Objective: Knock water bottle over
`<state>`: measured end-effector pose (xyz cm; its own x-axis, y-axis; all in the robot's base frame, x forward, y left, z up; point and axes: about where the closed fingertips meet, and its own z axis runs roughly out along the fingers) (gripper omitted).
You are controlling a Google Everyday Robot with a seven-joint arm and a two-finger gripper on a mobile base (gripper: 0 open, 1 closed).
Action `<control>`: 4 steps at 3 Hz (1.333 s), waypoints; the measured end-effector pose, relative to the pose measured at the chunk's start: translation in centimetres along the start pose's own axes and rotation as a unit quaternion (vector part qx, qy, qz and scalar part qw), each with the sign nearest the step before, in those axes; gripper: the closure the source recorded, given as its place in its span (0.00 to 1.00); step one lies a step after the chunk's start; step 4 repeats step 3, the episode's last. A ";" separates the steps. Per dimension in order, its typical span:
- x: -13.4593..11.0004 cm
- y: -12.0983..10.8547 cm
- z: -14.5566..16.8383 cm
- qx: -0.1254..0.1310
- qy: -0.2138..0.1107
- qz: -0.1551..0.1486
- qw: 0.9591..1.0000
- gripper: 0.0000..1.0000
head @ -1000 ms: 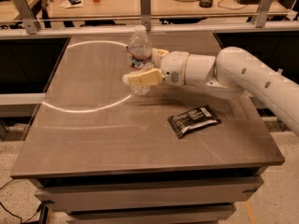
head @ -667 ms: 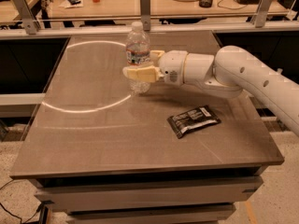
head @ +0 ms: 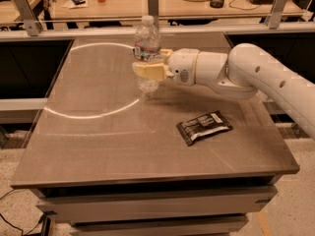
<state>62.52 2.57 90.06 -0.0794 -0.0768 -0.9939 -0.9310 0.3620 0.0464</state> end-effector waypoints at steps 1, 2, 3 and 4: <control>-2.1 -0.2 0.1 -0.012 -0.005 -0.008 1.000 1.00; -4.5 -0.6 0.3 -0.029 -0.007 -0.012 0.999 1.00; -4.9 -0.6 0.3 -0.031 -0.008 -0.013 0.999 1.00; -4.9 -0.6 0.3 -0.031 -0.008 -0.013 0.999 1.00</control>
Offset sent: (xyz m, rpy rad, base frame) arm 0.0201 0.0003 0.0735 0.0131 -0.0284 0.0930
